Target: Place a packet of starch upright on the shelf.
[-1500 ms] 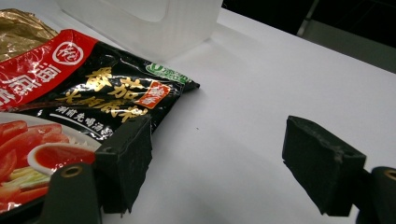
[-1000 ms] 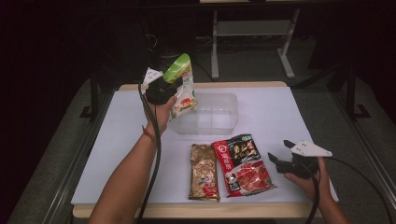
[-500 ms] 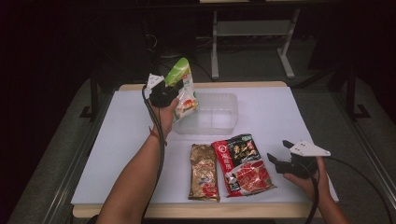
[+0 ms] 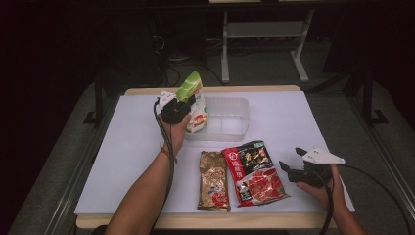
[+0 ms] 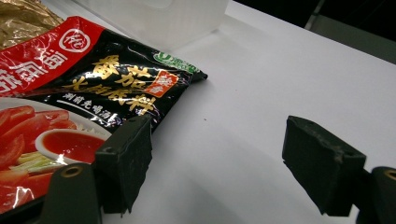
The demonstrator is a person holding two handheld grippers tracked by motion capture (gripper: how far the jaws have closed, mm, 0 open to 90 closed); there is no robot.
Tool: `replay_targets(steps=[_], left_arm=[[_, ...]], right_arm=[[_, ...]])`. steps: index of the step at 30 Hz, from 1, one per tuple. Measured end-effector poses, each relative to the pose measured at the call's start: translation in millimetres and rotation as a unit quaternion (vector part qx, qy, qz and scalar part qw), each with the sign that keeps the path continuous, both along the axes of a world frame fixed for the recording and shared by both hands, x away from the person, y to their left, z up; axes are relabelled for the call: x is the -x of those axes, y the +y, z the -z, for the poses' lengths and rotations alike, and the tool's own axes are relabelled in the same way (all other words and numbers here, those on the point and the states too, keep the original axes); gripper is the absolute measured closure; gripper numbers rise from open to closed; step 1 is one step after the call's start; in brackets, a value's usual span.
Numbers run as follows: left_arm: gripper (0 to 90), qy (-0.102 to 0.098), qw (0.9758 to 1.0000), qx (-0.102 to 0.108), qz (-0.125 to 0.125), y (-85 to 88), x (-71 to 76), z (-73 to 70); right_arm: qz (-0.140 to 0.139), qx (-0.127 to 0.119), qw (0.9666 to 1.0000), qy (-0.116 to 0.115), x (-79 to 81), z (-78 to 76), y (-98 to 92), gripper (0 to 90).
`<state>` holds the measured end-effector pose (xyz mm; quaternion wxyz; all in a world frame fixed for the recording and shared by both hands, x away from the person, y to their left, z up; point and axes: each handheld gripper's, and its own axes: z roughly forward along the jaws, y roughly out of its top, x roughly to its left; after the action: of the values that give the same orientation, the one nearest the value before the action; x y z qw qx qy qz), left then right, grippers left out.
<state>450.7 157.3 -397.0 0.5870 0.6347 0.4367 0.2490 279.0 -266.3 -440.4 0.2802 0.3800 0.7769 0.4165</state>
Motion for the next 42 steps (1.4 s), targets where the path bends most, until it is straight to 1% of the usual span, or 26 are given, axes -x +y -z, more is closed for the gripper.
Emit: replay_targets(steps=[3, 4, 6, 7, 8, 9, 10, 11, 12, 18, 25, 26, 27, 29, 31, 32, 33, 34, 37, 38, 40, 42], left_arm=[[81.8, 0.001, 1.0000, -0.007, 0.002, 1.3, 0.9, 0.3], [81.7, 0.001, 0.9998, -0.021, 0.005, 2.1, 2.0, 2.0], [81.5, -0.002, 0.9997, -0.025, 0.005, 2.9, 3.0, 2.3], [81.3, -0.001, 0.9995, -0.031, 0.007, 4.7, 4.3, 2.1], [81.2, -0.001, 0.9995, -0.031, 0.007, 4.7, 4.3, 2.1], [81.2, -0.002, 0.9993, -0.036, 0.008, 5.0, 4.9, 1.7], [80.9, -0.004, 0.9989, -0.046, 0.012, 5.3, 6.1, 1.6], [80.7, -0.004, 0.9989, -0.046, 0.012, 5.3, 6.1, 1.6], [80.6, -0.003, 0.9985, -0.052, 0.015, 6.8, 6.8, 2.2], [80.2, -0.006, 0.9978, -0.064, 0.018, 9.8, 8.4, 4.7], [79.7, -0.007, 0.9965, -0.079, 0.028, 11.3, 10.0, 6.8], [79.6, -0.007, 0.9965, -0.079, 0.028, 11.3, 10.0, 6.8], [79.6, -0.002, 0.9970, -0.071, 0.031, 13.0, 10.1, 8.1], [79.3, -0.004, 0.9963, -0.080, 0.033, 13.6, 10.5, 8.9], [79.0, -0.003, 0.9961, -0.082, 0.034, 13.4, 11.0, 9.2], [78.4, -0.002, 0.9953, -0.089, 0.038, 13.6, 11.6, 9.7], [77.8, -0.002, 0.9953, -0.089, 0.038, 13.6, 11.6, 9.7], [77.4, 0.002, 0.9942, -0.097, 0.047, 14.8, 11.4, 11.3], [75.7, -0.001, 0.9936, -0.100, 0.052, 16.6, 12.7, 12.9], [75.5, -0.004, 0.9929, -0.104, 0.057, 17.7, 14.2, 12.4], [73.5, -0.004, 0.9926, -0.105, 0.061, 18.2, 14.9, 11.7], [71.1, -0.004, 0.9910, -0.114, 0.070, 19.8, 17.4, 8.8]], right_arm=[[0.000, 0.001, 1.0000, 0.001, -0.3, 0.4, -0.1, 23.7], [0.000, 0.001, 1.0000, 0.001, -0.2, 0.3, -0.1, 23.7], [-0.001, 0.001, 1.0000, 0.001, -0.2, 0.3, -0.1, 23.7], [-0.001, 0.001, 1.0000, 0.001, -0.3, 0.4, 0.0, 23.7], [-0.001, 0.001, 1.0000, 0.001, -0.3, 0.4, 0.0, 23.7], [-0.001, 0.002, 1.0000, 0.001, -0.4, 0.5, 0.0, 23.7], [-0.001, 0.001, 1.0000, 0.003, -0.4, 0.7, 0.5, 23.7], [-0.001, 0.002, 1.0000, 0.003, -0.2, 0.6, 0.8, 23.7], [-0.001, 0.002, 1.0000, 0.002, -0.1, 0.5, 0.9, 23.7], [-0.002, 0.002, 1.0000, 0.004, -0.4, 0.9, 1.0, 23.7], [-0.003, 0.007, 1.0000, 0.005, -0.3, 1.3, 1.7, 23.7], [-0.003, 0.007, 1.0000, 0.005, -0.3, 1.3, 1.7, 23.7], [-0.004, 0.008, 1.0000, 0.005, 0.0, 1.2, 1.7, 23.7], [-0.004, 0.008, 0.9999, 0.005, 0.1, 1.2, 1.6, 23.7], [-0.004, 0.008, 0.9999, 0.005, 0.1, 1.2, 1.5, 23.7], [-0.004, 0.008, 0.9999, 0.005, 0.1, 1.2, 1.6, 23.7], [-0.004, 0.008, 0.9999, 0.005, 0.1, 1.2, 1.6, 23.7], [-0.004, 0.009, 0.9999, 0.006, 0.1, 1.1, 1.8, 23.7], [-0.003, 0.010, 0.9999, 0.005, 0.1, 1.0, 1.8, 23.7], [0.001, 0.011, 0.9999, 0.003, 0.4, 0.6, 1.3, 23.9], [0.002, 0.010, 0.9999, 0.003, 0.3, 0.6, 0.9, 24.0], [0.002, 0.009, 0.9999, 0.004, 0.0, 1.0, 0.9, 23.9]])
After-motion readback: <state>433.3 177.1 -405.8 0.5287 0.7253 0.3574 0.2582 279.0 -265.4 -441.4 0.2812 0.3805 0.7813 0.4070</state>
